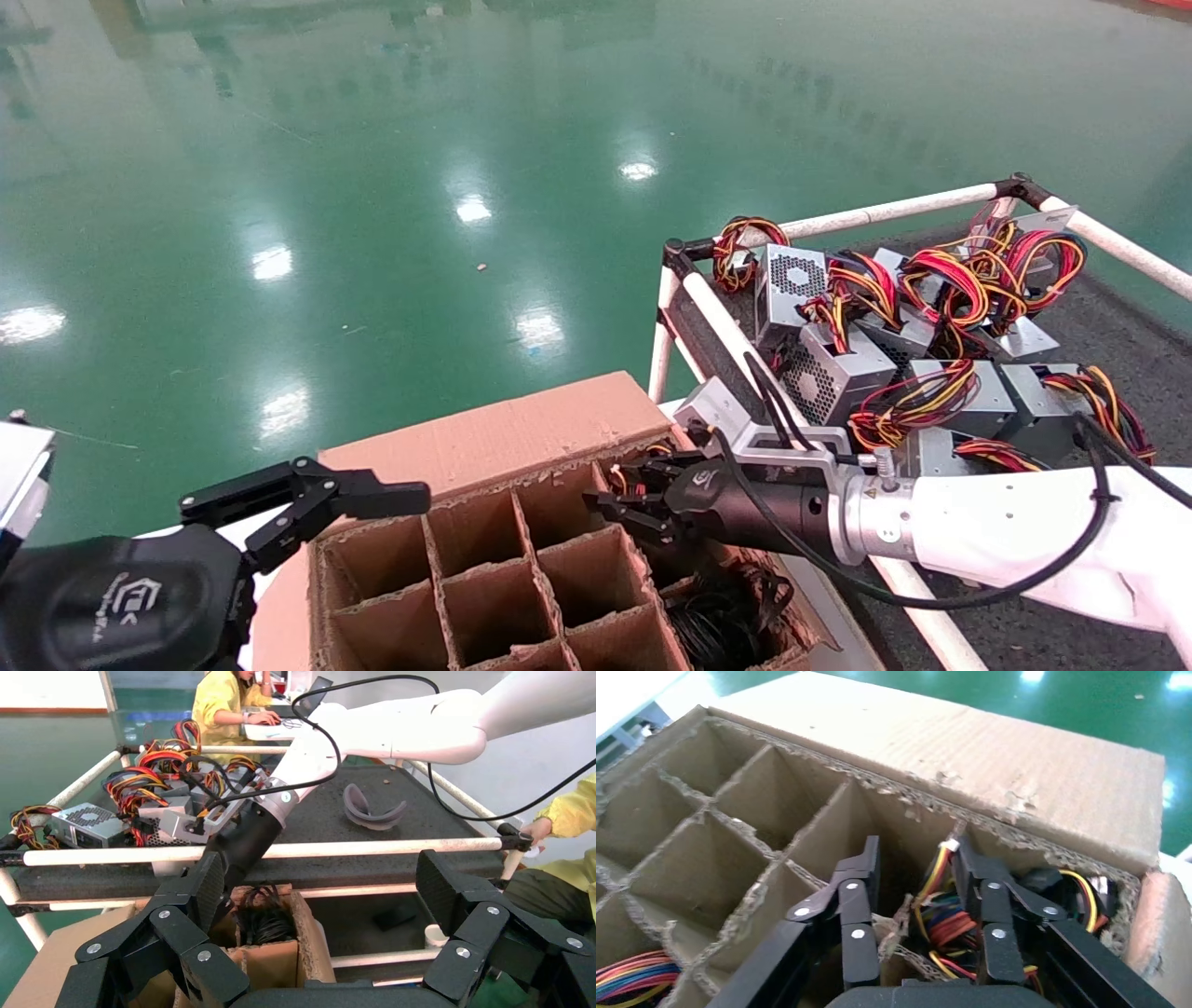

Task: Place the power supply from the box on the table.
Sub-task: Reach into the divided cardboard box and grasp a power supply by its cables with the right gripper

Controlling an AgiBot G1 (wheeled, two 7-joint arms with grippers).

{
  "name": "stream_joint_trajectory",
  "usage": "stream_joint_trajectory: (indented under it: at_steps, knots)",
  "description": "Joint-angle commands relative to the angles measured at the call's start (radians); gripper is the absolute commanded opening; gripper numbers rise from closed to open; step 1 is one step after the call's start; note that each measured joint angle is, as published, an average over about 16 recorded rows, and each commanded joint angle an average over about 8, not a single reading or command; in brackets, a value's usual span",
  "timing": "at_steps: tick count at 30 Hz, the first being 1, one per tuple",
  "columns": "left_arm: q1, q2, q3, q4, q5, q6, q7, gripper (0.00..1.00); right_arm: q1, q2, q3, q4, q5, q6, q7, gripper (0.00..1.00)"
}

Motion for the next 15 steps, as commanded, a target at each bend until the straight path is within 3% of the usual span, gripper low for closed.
stream_joint_trajectory:
  at_steps: [1,15]
  knots:
    - [0.0,0.0,0.0,0.0,0.0,0.0,0.0,1.0,0.001,-0.004,-0.003,-0.004,-0.006,0.009,0.009,0.0]
    - [0.0,0.0,0.0,0.0,0.0,0.0,0.0,1.0,-0.018,0.019,0.018,0.033,0.025,0.022,0.091,0.0]
